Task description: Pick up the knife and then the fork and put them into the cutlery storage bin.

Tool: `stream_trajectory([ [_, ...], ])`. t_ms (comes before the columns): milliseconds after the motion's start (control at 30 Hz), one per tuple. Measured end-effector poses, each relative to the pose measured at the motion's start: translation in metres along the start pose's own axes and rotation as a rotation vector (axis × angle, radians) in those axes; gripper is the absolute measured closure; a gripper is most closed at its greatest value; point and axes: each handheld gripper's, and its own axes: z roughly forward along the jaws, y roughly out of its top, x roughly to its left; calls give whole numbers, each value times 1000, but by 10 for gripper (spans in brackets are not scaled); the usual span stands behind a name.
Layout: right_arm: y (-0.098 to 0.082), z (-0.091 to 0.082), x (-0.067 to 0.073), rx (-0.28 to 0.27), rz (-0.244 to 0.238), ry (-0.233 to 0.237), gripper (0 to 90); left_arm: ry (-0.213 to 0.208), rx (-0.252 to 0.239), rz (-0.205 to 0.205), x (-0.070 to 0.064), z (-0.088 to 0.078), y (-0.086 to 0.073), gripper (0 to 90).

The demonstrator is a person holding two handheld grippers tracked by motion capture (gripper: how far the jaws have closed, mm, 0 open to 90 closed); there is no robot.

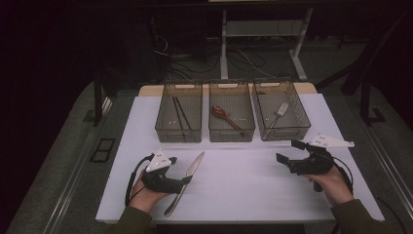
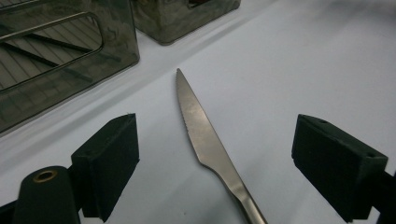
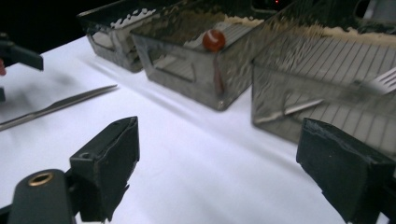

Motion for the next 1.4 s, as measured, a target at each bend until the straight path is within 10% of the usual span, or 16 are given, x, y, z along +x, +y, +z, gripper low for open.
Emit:
stream_trajectory([
  [367,-28,1,18,94,-43,20,117,2,47,2,-7,-5,0,293],
  [933,-31,1,21,120,-77,2,117,-20,264,-25,-19,6,-11,610],
  [1400,-31,2,21,124,-81,0,117,-18,278,37,-21,11,-8,789],
])
